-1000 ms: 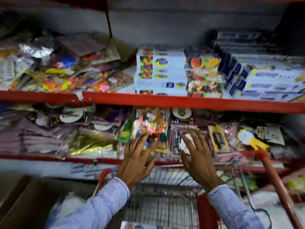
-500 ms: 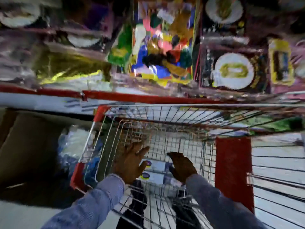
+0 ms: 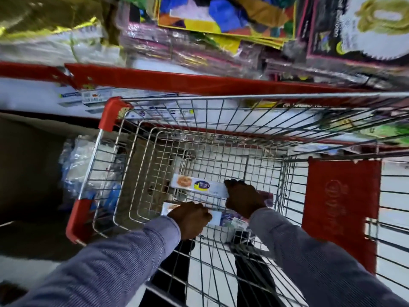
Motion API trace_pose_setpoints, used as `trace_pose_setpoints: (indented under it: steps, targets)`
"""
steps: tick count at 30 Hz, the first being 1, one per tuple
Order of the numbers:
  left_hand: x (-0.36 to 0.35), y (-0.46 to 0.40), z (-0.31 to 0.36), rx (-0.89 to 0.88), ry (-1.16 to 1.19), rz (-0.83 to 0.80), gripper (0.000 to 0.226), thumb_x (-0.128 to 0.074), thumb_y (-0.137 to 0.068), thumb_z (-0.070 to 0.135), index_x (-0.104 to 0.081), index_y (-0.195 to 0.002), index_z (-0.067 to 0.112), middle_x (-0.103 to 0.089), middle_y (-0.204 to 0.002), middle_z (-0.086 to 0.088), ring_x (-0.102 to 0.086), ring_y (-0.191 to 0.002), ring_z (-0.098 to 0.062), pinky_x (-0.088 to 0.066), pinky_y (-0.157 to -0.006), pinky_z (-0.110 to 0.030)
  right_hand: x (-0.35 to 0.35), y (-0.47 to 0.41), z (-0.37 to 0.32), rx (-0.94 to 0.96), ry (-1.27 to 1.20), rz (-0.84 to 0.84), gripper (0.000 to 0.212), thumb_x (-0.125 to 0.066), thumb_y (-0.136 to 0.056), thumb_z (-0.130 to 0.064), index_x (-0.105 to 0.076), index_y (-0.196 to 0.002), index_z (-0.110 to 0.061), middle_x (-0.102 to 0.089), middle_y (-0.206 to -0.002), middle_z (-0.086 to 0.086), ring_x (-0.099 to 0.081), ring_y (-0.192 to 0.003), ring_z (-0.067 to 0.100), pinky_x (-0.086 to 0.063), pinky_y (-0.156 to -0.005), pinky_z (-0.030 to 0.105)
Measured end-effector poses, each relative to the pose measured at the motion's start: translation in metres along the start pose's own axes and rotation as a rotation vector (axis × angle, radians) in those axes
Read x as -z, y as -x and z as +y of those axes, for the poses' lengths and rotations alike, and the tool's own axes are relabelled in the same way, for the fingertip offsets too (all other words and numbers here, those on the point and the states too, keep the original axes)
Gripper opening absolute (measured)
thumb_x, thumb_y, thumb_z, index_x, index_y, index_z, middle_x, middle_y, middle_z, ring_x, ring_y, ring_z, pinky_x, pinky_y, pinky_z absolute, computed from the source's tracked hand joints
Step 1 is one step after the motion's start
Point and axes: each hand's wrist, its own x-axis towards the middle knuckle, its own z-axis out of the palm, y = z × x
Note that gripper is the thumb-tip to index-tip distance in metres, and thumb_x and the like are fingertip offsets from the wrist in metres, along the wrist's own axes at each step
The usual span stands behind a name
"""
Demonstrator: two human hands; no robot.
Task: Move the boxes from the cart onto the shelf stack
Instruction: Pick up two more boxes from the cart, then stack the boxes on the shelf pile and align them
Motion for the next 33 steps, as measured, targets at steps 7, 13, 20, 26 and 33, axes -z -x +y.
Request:
trace_pose_setpoints:
  steps: [7, 13, 20, 26, 33]
  targets:
    - [-0.001, -0.035, 0.003, 0.019, -0.118, -0.123, 0.054, -0.068, -0.082, 0.020, -0.045, -0.129, 0.004, -0.050, -0.129, -0.018, -0.047, -0.118, -0.039, -0.045, -0.093, -0.050, 0.025, 0.027, 0.022, 0.038, -0.094, 0.191, 0.055, -0.063, -0.082, -0.037, -0.047, -0.128, -0.011, -0.063, -0.114, 0.013, -0.065, -0.098, 0.035, -0.053, -0.074, 0.038]
    - [0.005, -0.028, 0.001, 0.130, 0.004, -0.157, 0.050, -0.055, -0.089, 0.002, -0.041, -0.137, 0.001, -0.058, -0.125, -0.025, -0.057, -0.113, -0.043, -0.049, -0.093, -0.050, 0.065, 0.055, 0.009, 0.091, -0.099, 0.288, 0.051, -0.067, -0.079, -0.037, -0.054, -0.122, -0.014, -0.068, -0.109, 0.011, -0.067, -0.097, 0.032, -0.053, -0.074, 0.035]
    - [0.094, 0.047, 0.028, 0.085, 0.077, 0.258, 0.063, -0.077, -0.073, 0.016, -0.055, -0.132, 0.013, -0.065, -0.126, -0.015, -0.062, -0.111, -0.036, -0.051, -0.094, -0.041, 0.158, 0.132, -0.024, 0.184, -0.071, 0.419, 0.047, -0.065, -0.079, -0.041, -0.057, -0.122, -0.025, -0.071, -0.110, 0.007, -0.066, -0.099, 0.029, -0.052, -0.077, 0.033]
    - [0.221, 0.136, 0.070, 0.082, 0.120, 0.599, 0.070, -0.056, -0.065, 0.044, -0.057, -0.132, 0.024, -0.063, -0.131, -0.010, -0.060, -0.117, -0.030, -0.050, -0.097, -0.034, 0.294, 0.229, -0.055, 0.304, 0.040, 0.686, 0.050, -0.067, -0.072, -0.050, -0.061, -0.116, -0.029, -0.075, -0.098, 0.001, -0.069, -0.090, 0.026, -0.056, -0.071, 0.033]
    - [0.374, 0.209, 0.125, -0.003, -0.049, 0.845, 0.060, -0.071, -0.062, 0.045, -0.064, -0.121, 0.030, -0.073, -0.113, 0.006, -0.065, -0.100, -0.013, -0.044, -0.079, -0.013, 0.432, 0.339, -0.089, 0.384, 0.153, 0.918, 0.036, -0.061, -0.071, -0.048, -0.064, -0.100, -0.028, -0.074, -0.085, 0.000, -0.069, -0.079, 0.023, -0.055, -0.064, 0.034]
